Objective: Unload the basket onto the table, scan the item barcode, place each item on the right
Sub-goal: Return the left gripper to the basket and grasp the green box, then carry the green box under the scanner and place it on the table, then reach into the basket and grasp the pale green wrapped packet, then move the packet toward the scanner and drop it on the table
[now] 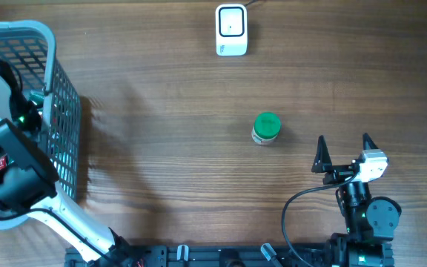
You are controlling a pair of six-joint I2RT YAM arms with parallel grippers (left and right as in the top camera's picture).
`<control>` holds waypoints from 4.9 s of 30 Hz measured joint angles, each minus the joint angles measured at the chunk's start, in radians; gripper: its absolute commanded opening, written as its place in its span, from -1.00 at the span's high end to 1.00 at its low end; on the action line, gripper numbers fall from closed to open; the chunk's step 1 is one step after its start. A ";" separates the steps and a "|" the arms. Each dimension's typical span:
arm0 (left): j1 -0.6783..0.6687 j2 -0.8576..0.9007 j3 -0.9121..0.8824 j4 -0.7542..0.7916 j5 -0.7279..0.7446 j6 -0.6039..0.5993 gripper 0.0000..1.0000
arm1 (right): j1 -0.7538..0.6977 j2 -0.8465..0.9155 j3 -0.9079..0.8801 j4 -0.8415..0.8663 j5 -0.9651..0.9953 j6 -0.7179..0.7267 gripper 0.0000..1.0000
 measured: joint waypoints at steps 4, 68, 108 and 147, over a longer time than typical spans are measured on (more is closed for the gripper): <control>0.000 -0.117 0.127 -0.043 -0.001 0.070 0.63 | 0.000 0.000 0.000 0.000 0.000 0.000 -0.99; -1.041 -0.300 0.223 -0.225 -0.142 0.139 -1.00 | 0.000 0.000 0.000 0.000 0.000 0.000 -0.99; 0.125 -0.033 -0.157 -0.072 0.215 0.247 0.17 | 0.000 0.000 0.000 0.000 0.000 0.000 -1.00; -0.808 -0.714 0.322 -0.374 0.107 0.539 0.92 | 0.000 0.000 0.000 0.000 0.000 0.000 -0.99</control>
